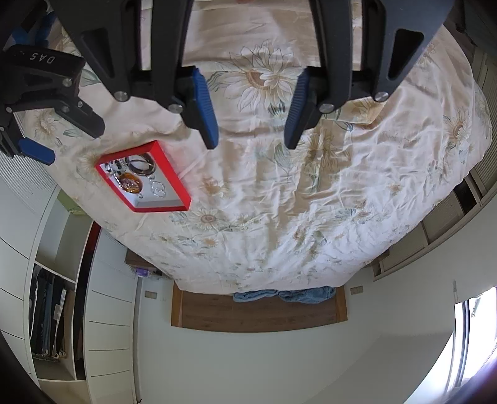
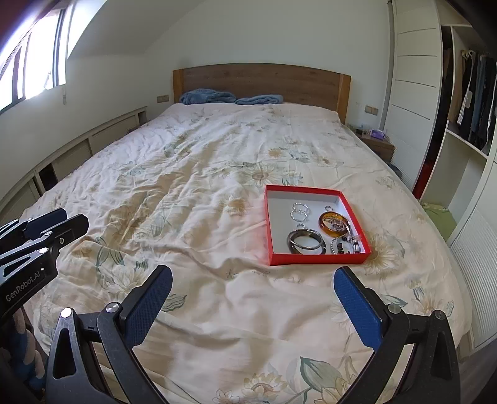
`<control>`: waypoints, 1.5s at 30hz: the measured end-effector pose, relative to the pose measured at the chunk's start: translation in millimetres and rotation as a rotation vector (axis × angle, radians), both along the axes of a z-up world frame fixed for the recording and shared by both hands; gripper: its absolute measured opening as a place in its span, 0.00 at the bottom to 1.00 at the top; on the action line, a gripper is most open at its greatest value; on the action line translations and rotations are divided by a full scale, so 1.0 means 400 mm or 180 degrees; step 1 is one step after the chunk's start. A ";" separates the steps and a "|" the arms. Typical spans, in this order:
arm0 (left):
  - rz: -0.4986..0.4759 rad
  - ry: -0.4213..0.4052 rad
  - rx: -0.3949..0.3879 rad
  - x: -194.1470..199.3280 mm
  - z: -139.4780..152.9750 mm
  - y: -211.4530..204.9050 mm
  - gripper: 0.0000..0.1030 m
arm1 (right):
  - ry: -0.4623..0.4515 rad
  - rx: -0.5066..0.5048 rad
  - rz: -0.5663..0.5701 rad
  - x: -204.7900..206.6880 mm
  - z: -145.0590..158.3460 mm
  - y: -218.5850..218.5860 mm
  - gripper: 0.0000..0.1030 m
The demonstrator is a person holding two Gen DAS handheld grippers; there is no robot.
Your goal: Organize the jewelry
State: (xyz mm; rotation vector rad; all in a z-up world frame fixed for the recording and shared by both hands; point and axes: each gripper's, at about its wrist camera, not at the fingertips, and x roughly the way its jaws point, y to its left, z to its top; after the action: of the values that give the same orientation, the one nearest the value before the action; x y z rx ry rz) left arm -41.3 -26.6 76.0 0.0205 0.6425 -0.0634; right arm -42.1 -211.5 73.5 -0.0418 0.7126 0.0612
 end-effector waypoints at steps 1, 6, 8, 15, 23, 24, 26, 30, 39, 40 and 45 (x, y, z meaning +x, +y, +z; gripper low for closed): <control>-0.0001 0.0012 -0.0001 0.002 -0.004 0.000 0.48 | 0.0006 -0.0006 -0.0002 0.001 -0.003 0.001 0.99; -0.0006 0.0098 -0.0001 0.016 -0.028 0.001 0.49 | 0.0055 -0.0027 0.0003 0.012 -0.023 0.001 0.99; -0.0016 0.0150 -0.0008 0.022 -0.041 0.000 0.49 | 0.0081 -0.0039 0.0006 0.018 -0.033 0.002 0.99; -0.0049 0.0258 0.0011 0.043 -0.072 -0.007 0.49 | 0.0146 -0.0033 0.0004 0.034 -0.064 -0.002 0.99; -0.0091 0.0397 0.0080 0.069 -0.108 -0.035 0.49 | 0.0156 -0.0144 -0.0007 0.048 -0.092 -0.011 0.99; -0.0097 0.0413 0.0081 0.071 -0.111 -0.038 0.49 | 0.0162 -0.0141 0.0002 0.051 -0.095 -0.012 0.99; -0.0115 0.0453 0.0088 0.078 -0.119 -0.043 0.49 | 0.0180 -0.0126 0.0009 0.055 -0.102 -0.015 0.99; -0.0137 0.0513 0.0095 0.087 -0.132 -0.052 0.49 | 0.0222 -0.0097 -0.0009 0.065 -0.120 -0.024 0.99; -0.0167 0.0606 0.0073 0.101 -0.159 -0.054 0.49 | 0.0309 -0.0093 -0.0043 0.078 -0.146 -0.028 0.99; -0.0166 0.0614 0.0069 0.103 -0.161 -0.053 0.49 | 0.0317 -0.0094 -0.0045 0.080 -0.149 -0.028 0.99; -0.0162 0.0636 0.0048 0.109 -0.169 -0.046 0.49 | 0.0357 -0.0110 -0.0043 0.085 -0.158 -0.024 0.99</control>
State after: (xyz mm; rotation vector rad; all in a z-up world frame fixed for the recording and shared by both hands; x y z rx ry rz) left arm 2.3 -45.1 8.5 0.0456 0.8422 -0.1106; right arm -8.1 -221.2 10.4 -0.0670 0.8259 0.0385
